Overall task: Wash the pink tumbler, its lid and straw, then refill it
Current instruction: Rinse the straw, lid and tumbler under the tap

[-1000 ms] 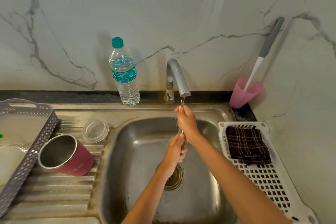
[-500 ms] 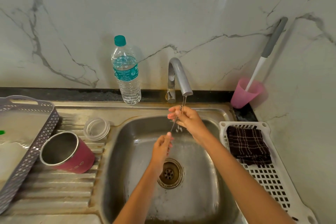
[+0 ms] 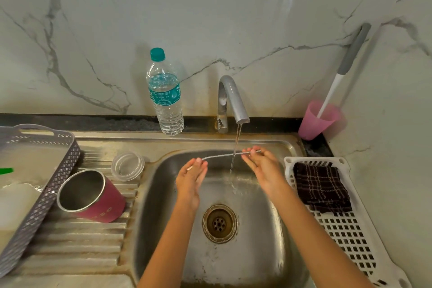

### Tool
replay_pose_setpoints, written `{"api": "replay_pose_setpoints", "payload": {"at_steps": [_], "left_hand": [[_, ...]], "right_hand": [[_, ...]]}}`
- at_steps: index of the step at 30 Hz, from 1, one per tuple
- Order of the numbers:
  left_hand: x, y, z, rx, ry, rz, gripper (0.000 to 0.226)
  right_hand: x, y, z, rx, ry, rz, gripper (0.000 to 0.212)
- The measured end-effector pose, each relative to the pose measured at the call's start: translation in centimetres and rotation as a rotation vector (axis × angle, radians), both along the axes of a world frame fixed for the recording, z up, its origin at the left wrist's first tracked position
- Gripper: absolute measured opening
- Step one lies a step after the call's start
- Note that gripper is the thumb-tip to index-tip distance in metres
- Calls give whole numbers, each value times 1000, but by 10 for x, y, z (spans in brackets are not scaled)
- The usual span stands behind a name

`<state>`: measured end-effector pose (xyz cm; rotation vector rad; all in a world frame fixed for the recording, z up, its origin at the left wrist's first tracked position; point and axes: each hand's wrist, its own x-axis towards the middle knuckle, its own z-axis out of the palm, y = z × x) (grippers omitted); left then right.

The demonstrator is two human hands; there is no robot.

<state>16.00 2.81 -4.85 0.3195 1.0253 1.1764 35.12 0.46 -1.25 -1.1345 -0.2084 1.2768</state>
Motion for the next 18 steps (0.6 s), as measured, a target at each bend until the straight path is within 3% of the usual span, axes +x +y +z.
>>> {"api": "replay_pose_setpoints", "payload": {"at_steps": [3,7,10,13,18], "left_hand": [[1,7,4,-10,-58,126,15],[18,7,10,77,7,37,9],[36,1,11,167,82,-93,10],[52,-5,17,243,172,-231,11],[65,-12,16,317,398,-359,22]], "right_hand": [[-15,-19,-17,-40,28,23,14],[-29,-38,-52,-191,-37,87,23],[-38,-45,-67,-339,-295,262,23],[-45,-44,-76,-361,-521,337,21],[-53,-36,-60,-186,-917,367,22]]}}
